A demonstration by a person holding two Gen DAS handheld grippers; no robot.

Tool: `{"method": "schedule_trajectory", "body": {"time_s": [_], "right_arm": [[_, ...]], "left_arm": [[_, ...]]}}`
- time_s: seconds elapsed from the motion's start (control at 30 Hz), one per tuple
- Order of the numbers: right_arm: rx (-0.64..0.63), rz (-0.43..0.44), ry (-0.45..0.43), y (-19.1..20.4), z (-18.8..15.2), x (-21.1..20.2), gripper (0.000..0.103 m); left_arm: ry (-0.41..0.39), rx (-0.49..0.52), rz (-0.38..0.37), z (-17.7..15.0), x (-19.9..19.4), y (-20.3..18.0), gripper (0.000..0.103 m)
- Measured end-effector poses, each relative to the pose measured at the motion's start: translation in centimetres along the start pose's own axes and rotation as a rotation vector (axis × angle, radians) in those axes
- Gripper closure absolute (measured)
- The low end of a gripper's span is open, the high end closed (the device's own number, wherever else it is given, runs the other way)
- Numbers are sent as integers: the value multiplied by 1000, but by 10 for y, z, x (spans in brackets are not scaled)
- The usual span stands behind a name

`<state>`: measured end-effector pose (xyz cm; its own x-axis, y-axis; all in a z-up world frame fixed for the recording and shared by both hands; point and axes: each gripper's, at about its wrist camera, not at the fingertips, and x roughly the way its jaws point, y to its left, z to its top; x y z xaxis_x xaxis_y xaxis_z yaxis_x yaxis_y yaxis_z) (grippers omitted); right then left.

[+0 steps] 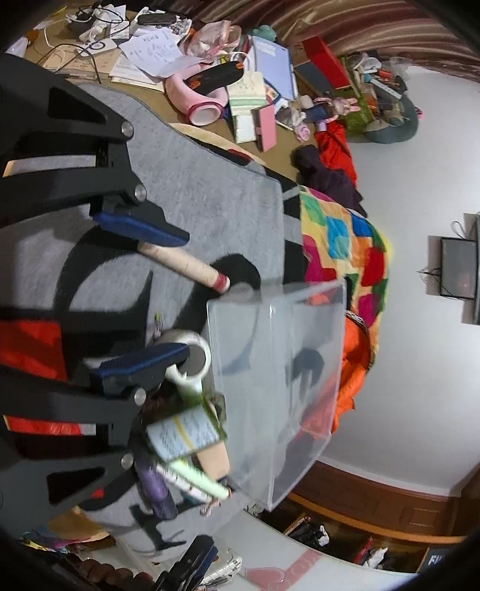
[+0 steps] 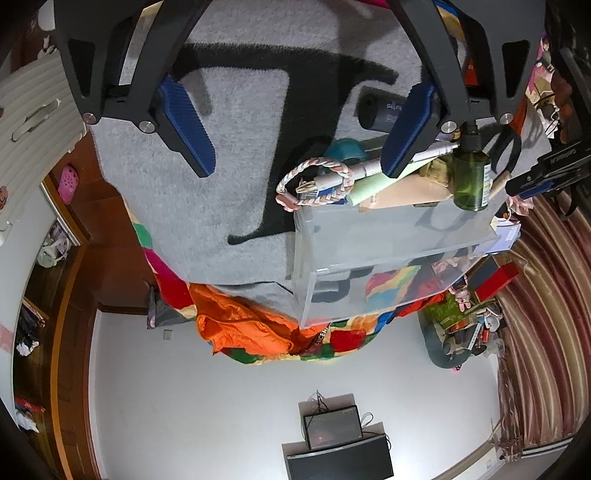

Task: Organize objects
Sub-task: 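Grasp the beige red-capped tube with the left tool while the right tool grasps the braided bracelet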

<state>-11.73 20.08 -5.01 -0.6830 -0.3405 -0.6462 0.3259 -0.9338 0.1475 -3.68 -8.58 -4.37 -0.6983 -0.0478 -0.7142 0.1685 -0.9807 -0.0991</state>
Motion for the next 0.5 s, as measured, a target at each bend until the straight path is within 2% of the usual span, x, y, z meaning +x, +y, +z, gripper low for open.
{"method": "schedule_trajectory", "body": {"time_s": [0.1, 0.2, 0.33, 0.5], "right_arm": [[4, 5, 12, -2, 1, 6, 16], [1, 2, 24, -2, 2, 12, 19], [-1, 26, 64, -3, 2, 24, 31], [22, 72, 103, -7, -1, 35, 38]], "left_arm": [[29, 3, 15, 5, 13, 8, 59], [55, 27, 26, 9, 25, 12, 59], [113, 68, 36, 10, 44, 14, 64], [135, 103, 40, 11, 54, 12, 64]]}}
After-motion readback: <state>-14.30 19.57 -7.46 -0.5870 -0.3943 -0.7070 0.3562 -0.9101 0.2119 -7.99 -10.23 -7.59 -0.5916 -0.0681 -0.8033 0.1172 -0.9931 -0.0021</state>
